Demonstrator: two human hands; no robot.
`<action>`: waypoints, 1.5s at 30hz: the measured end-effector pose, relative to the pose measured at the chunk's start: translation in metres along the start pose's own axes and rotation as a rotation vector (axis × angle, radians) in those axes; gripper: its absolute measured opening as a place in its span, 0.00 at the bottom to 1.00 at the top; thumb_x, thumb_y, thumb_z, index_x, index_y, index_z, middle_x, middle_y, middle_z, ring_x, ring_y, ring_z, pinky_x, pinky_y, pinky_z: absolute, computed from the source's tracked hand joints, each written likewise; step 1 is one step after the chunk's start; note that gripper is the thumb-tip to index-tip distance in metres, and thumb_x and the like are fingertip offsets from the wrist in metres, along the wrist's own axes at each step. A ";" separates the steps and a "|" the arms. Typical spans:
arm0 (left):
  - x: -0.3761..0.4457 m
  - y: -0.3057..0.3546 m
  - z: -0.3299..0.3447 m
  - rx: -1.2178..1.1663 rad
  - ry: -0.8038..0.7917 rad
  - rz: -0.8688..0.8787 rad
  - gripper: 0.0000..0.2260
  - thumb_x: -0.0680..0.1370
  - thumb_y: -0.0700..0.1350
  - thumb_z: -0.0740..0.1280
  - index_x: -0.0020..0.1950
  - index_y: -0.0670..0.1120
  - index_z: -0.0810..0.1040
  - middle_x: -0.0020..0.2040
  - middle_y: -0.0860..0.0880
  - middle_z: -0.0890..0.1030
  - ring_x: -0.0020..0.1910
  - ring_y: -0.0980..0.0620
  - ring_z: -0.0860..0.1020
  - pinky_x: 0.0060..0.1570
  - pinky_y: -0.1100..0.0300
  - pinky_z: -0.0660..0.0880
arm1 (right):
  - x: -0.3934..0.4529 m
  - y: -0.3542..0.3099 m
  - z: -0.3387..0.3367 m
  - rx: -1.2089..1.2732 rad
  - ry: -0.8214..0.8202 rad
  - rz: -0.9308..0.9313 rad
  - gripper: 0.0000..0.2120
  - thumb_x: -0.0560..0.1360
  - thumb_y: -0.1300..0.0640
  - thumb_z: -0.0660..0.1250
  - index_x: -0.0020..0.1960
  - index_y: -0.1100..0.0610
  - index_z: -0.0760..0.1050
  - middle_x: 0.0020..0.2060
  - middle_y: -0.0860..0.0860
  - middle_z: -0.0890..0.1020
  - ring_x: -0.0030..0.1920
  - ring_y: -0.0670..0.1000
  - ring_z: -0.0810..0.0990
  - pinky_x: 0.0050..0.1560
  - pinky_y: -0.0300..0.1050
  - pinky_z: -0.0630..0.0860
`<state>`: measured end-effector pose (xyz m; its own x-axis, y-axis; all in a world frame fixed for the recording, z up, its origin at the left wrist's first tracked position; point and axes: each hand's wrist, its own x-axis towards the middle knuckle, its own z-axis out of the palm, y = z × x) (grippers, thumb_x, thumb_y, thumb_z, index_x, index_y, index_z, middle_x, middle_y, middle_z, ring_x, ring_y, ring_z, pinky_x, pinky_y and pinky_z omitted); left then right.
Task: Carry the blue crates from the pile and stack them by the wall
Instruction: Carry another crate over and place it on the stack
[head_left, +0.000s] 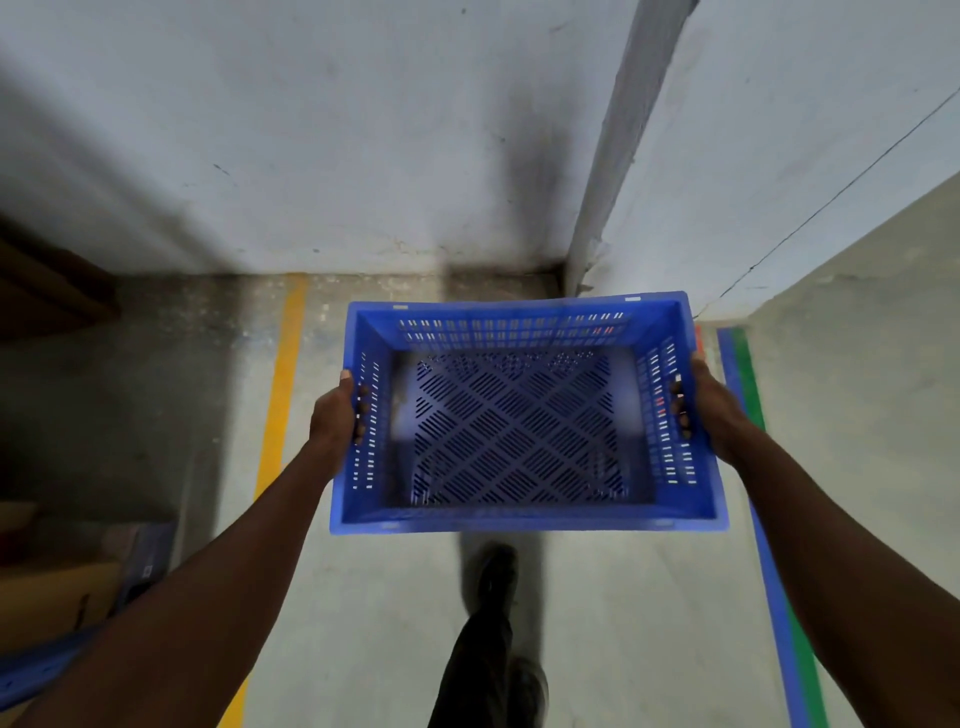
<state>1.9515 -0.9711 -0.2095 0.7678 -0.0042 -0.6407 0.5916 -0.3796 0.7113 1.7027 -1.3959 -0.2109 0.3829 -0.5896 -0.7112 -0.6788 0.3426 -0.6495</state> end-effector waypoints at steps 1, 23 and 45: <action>-0.004 -0.001 -0.001 -0.003 -0.008 -0.002 0.21 0.83 0.61 0.56 0.44 0.47 0.77 0.32 0.49 0.74 0.24 0.51 0.68 0.28 0.58 0.66 | -0.001 0.001 -0.001 -0.003 -0.005 0.000 0.31 0.78 0.28 0.54 0.44 0.55 0.73 0.31 0.54 0.73 0.27 0.52 0.69 0.30 0.44 0.67; -0.089 0.026 -0.016 0.230 0.237 0.263 0.15 0.79 0.59 0.62 0.57 0.51 0.77 0.59 0.46 0.80 0.57 0.43 0.79 0.58 0.44 0.77 | -0.081 0.007 -0.005 -0.155 0.285 -0.128 0.29 0.73 0.33 0.61 0.57 0.55 0.81 0.54 0.56 0.84 0.54 0.59 0.82 0.58 0.57 0.78; -0.502 -0.033 0.198 0.539 -1.214 0.451 0.13 0.85 0.44 0.58 0.48 0.44 0.80 0.40 0.45 0.79 0.29 0.55 0.76 0.33 0.64 0.71 | -0.593 0.289 -0.131 1.060 0.992 -0.028 0.17 0.84 0.47 0.61 0.55 0.56 0.84 0.48 0.57 0.87 0.42 0.55 0.84 0.50 0.52 0.78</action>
<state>1.4976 -1.1398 0.0313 0.0111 -0.9009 -0.4339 -0.0240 -0.4341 0.9006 1.1969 -1.0434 0.0582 -0.4931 -0.7080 -0.5056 0.2625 0.4330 -0.8623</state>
